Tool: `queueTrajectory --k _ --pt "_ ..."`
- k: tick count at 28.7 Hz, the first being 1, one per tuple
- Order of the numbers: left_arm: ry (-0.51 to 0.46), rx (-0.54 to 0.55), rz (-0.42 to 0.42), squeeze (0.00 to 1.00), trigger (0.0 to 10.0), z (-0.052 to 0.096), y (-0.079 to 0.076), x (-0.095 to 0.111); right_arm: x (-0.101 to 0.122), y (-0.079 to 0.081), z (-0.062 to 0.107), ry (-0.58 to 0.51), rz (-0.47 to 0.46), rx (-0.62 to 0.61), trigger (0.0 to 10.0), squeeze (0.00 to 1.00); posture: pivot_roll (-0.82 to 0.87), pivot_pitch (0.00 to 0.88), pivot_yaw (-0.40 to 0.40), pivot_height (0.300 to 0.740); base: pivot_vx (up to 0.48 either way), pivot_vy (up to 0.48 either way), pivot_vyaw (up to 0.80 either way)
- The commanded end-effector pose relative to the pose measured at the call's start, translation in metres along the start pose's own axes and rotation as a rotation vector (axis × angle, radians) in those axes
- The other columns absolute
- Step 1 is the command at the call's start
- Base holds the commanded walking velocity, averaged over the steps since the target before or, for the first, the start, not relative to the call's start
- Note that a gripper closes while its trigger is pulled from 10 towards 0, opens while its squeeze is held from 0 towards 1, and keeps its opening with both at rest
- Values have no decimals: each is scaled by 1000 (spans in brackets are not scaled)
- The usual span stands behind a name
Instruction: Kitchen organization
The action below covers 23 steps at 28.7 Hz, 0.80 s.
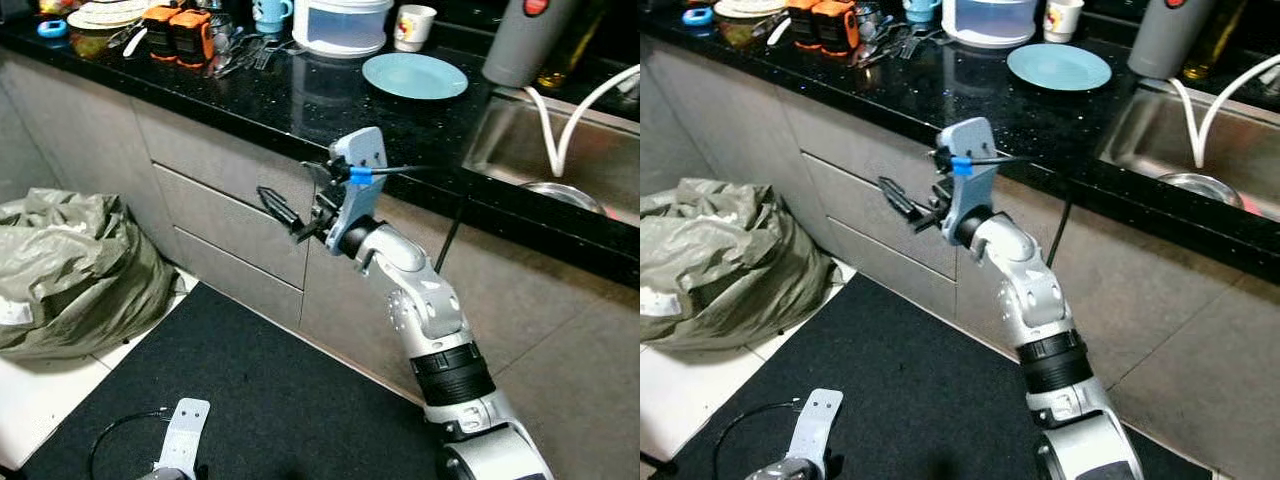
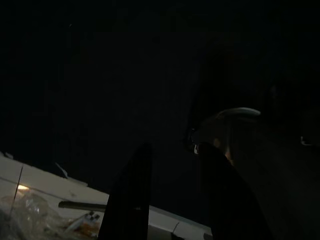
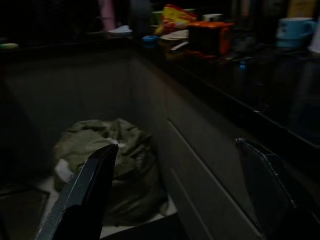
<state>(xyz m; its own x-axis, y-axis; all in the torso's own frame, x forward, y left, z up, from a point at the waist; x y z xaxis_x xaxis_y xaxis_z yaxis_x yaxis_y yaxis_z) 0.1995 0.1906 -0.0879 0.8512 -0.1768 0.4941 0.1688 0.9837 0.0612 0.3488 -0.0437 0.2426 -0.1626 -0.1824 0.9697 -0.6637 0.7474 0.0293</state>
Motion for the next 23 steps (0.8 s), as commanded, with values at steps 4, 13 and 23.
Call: queueTrajectory --k 4,13,23 --pt "20 -2 6 0 10000 1 1 -5 5 -3 -3 -20 13 -35 10000 0 74 81 -38 740 290 0 0" --pt "21 -3 11 0 10000 0 1 -5 4 -6 -6 -18 27 -62 10000 0 78 83 -40 740 295 0 0" --pt "21 -11 12 0 10000 0 -1 -5 16 -6 -9 -79 -19 -58 10000 0 76 89 -41 740 357 0 0"
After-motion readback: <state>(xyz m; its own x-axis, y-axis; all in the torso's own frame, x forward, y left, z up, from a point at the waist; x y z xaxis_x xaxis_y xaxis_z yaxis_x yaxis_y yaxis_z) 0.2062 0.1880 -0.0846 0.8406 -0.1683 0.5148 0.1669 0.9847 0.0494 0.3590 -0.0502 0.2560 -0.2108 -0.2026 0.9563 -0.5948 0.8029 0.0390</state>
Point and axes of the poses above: a point about 5 cm out from each wrist's last joint towards the gripper, its own z axis pointing back from the gripper into the wrist, its own x axis along the axis of the wrist's last joint, y = z × x, the point moved 1 cm from there along -z, pointing out of the wrist towards the gripper, and after that the axes turned 4 degrees about -z, right-handed, at the moved point
